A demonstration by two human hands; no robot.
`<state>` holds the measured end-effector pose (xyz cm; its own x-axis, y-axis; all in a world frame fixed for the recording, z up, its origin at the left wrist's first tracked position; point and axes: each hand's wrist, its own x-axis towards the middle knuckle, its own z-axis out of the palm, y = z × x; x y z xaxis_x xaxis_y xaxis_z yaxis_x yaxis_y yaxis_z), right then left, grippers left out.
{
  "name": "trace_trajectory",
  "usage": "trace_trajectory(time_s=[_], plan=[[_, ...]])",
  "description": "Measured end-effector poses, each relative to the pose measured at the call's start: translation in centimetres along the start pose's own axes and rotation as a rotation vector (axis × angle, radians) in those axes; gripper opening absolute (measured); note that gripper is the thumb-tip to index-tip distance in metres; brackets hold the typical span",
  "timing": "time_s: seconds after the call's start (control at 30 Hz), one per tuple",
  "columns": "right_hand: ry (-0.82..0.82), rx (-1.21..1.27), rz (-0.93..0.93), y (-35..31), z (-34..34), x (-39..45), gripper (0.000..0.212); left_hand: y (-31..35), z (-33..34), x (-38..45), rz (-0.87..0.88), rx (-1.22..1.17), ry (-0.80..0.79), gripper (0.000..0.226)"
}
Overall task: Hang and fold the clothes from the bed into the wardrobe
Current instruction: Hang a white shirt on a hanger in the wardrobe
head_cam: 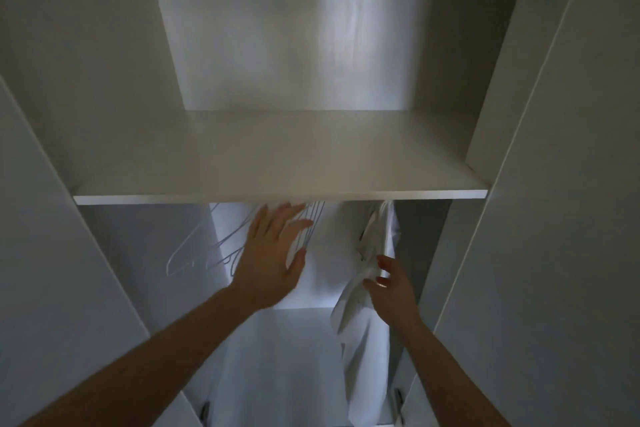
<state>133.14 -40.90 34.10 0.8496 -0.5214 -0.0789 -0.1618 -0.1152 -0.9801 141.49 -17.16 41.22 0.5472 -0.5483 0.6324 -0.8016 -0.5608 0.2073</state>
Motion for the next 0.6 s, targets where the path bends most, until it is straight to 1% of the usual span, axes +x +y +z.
trace_trajectory(time_s=[0.03,0.07,0.13,0.2,0.27,0.33,0.43,0.6], plan=[[0.004,0.014,-0.005,0.0,-0.3,-0.9,0.046,0.6,1.0,-2.7,-0.024,-0.076,-0.015,0.042],[0.015,0.011,-0.009,0.1,-0.7,-1.7,0.044,0.9,2.0,-5.2,-0.083,-0.132,-0.050,0.039],[0.018,-0.020,-0.011,0.4,-1.2,-3.3,0.043,0.6,3.8,-9.0,-0.270,-0.240,-0.117,0.036],[0.008,-0.038,0.004,0.9,-1.2,-4.6,0.042,-0.5,5.3,-10.6,-0.451,-0.322,-0.174,0.038],[-0.005,-0.028,0.027,1.2,-0.8,-5.6,0.039,-1.7,6.4,-10.5,-0.547,-0.332,-0.251,0.041],[-0.018,-0.009,0.043,1.2,0.1,-6.1,0.038,-3.3,7.6,-9.2,-0.576,-0.349,-0.334,0.047],[-0.026,-0.043,0.045,0.9,1.6,-6.2,0.038,-5.6,9.2,-6.2,-0.579,-0.348,-0.401,0.058],[0.042,-0.087,0.065,0.0,3.7,-5.9,0.039,-8.3,12.2,-2.1,-0.565,-0.323,-0.537,0.073]])
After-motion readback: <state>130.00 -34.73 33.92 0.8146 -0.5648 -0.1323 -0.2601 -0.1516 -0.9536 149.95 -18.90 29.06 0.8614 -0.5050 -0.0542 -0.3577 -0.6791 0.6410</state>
